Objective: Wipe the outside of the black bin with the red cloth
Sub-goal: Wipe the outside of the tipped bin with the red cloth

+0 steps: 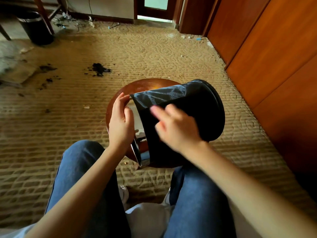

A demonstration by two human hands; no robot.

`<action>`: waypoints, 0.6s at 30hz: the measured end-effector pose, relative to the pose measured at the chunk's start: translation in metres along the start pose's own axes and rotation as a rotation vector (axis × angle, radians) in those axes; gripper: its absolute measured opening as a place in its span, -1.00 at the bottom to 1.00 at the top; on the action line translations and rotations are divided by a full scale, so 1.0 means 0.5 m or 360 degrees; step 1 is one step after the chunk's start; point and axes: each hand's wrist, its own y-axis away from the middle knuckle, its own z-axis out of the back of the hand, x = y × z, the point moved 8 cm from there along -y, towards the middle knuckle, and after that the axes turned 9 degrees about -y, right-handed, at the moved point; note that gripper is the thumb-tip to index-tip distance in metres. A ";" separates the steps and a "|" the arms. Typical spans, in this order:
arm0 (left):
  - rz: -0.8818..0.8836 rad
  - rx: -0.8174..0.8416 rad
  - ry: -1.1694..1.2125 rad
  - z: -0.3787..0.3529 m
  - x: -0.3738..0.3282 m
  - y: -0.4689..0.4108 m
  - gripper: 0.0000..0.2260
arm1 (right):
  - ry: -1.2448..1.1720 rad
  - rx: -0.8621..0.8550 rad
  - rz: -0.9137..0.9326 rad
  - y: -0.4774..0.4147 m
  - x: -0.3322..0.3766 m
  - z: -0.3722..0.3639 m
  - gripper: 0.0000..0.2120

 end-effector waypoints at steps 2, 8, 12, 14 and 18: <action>0.0013 -0.0002 0.0012 -0.001 0.000 0.002 -0.58 | 0.0208 -0.0062 -0.0349 -0.015 -0.148 0.057 -0.63; 0.0027 -0.0023 0.0089 -0.005 -0.003 0.006 -0.58 | 0.0377 -0.0172 -0.0558 -0.013 -0.170 0.062 -0.60; 0.0008 -0.0001 0.0022 -0.003 -0.001 -0.007 -0.57 | 0.0010 -0.0045 0.0038 0.012 0.068 -0.038 -0.56; -0.0027 0.0001 0.0013 -0.002 -0.003 -0.004 -0.56 | -0.0046 0.0040 0.0169 0.015 0.085 -0.036 -0.58; -0.0009 0.0002 0.0059 0.000 -0.005 0.006 -0.58 | 0.0254 -0.0068 -0.0364 -0.008 -0.153 0.068 -0.61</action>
